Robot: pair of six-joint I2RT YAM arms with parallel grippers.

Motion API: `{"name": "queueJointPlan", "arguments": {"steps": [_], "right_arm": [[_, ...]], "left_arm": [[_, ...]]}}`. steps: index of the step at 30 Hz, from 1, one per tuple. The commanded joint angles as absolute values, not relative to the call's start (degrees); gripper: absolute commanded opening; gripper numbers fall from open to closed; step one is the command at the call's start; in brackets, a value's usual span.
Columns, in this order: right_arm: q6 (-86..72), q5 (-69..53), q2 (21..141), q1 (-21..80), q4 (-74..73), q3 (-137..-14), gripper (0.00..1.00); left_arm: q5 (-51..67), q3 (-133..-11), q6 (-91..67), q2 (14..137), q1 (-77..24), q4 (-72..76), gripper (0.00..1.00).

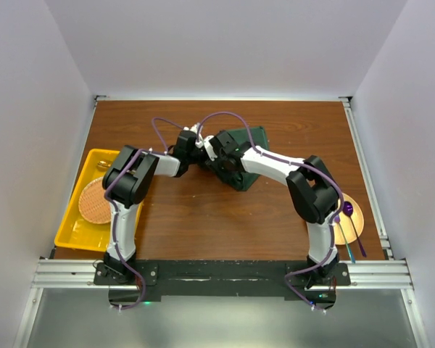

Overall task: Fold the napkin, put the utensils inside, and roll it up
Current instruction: Roll the napkin with the utensil

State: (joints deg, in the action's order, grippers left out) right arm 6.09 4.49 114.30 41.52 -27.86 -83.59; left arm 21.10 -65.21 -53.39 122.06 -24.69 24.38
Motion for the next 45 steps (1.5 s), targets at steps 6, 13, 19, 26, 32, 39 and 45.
{"name": "queueJointPlan", "arguments": {"steps": [6,13,19,26,32,39,45], "right_arm": [[7.2,3.8,115.7,40.3,-25.1,-83.2,0.47],[5.2,4.4,118.8,40.4,-22.3,-79.1,0.53],[0.9,5.5,121.0,40.4,-22.9,-76.7,0.4],[-7.0,-5.9,123.0,40.0,-24.1,-75.5,0.12],[-11.9,-18.2,125.8,39.0,-22.3,-75.9,0.0],[-19.5,-32.1,125.2,36.0,-13.5,-73.2,0.0],[-25.9,-42.3,126.4,33.6,-6.2,-72.2,0.0]], "left_arm": [[18.1,-64.3,-49.8,126.4,-24.1,14.7,0.0],[20.4,-64.4,-49.7,127.1,-23.8,16.4,0.0],[23.1,-64.6,-48.2,126.0,-22.9,17.6,0.0],[25.6,-62.7,-46.4,116.8,-20.4,19.2,0.07],[17.6,-60.9,-42.6,104.0,-19.8,9.7,0.43],[5.6,-52.7,-44.4,87.3,-20.0,0.4,0.6],[3.9,-47.0,-51.4,84.5,-20.9,-3.5,0.62]]}}
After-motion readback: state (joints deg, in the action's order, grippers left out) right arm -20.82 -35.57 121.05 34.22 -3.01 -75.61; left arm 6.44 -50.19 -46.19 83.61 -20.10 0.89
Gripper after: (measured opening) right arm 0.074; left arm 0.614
